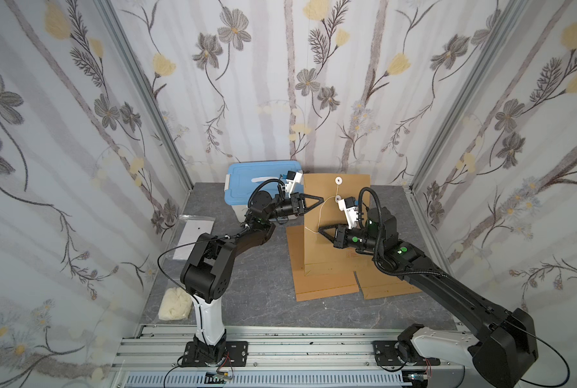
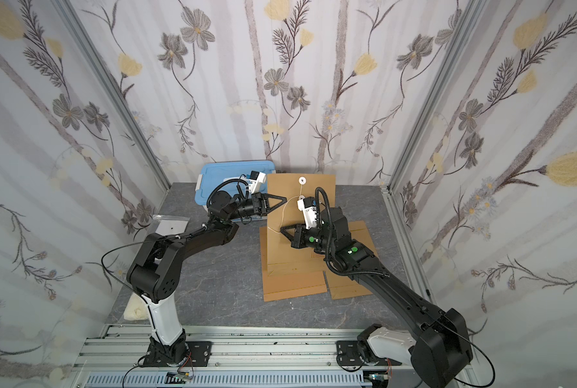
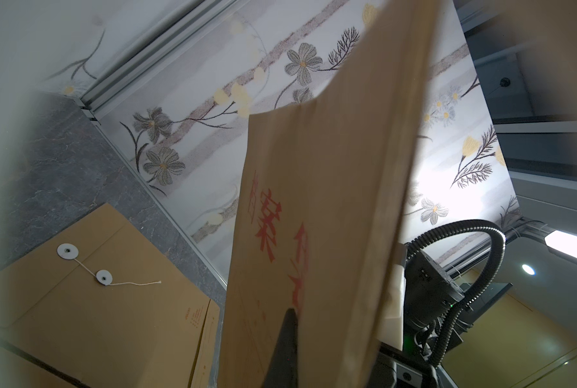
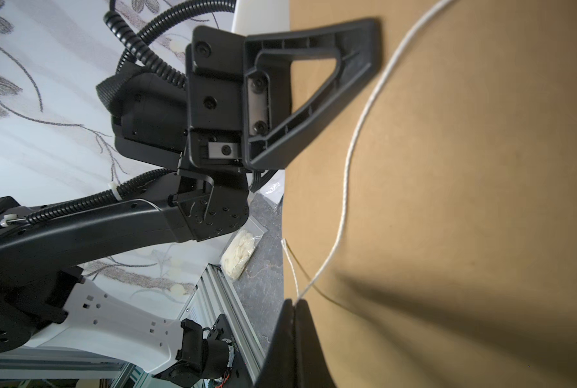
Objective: Close the mouth of the file bag
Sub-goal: Close the file bag.
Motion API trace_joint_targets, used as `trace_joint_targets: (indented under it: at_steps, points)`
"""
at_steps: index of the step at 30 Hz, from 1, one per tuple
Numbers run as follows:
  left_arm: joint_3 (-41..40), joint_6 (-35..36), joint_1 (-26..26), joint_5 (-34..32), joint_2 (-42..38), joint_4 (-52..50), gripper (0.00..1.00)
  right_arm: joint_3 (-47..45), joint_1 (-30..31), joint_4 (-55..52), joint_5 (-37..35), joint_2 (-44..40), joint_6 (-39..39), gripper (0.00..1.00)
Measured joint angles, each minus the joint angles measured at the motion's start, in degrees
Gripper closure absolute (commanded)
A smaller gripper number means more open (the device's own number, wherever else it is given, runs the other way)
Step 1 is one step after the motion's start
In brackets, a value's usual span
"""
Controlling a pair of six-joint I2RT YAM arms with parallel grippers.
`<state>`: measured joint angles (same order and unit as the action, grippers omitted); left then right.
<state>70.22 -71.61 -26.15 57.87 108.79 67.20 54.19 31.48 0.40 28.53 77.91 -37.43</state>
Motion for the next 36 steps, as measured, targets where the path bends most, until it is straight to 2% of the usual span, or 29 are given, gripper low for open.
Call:
trace_joint_targets:
  at_steps: [12, 24, 36]
  points:
    - [-0.94, -3.63, 0.98, -1.68, -0.13, 5.75, 1.00, -4.70, -1.22, -0.52, -0.44, -2.62, 0.02, 1.00]
    - [-2.23, -4.90, 1.86, -2.71, -1.01, 8.20, 1.00, -8.76, -6.47, -0.48, -0.20, -6.47, -0.68, 1.00]
    - [-2.86, -5.40, 2.43, -2.71, -1.77, 9.53, 1.00, -9.11, -11.32, -3.04, 0.22, -9.33, 0.44, 1.00]
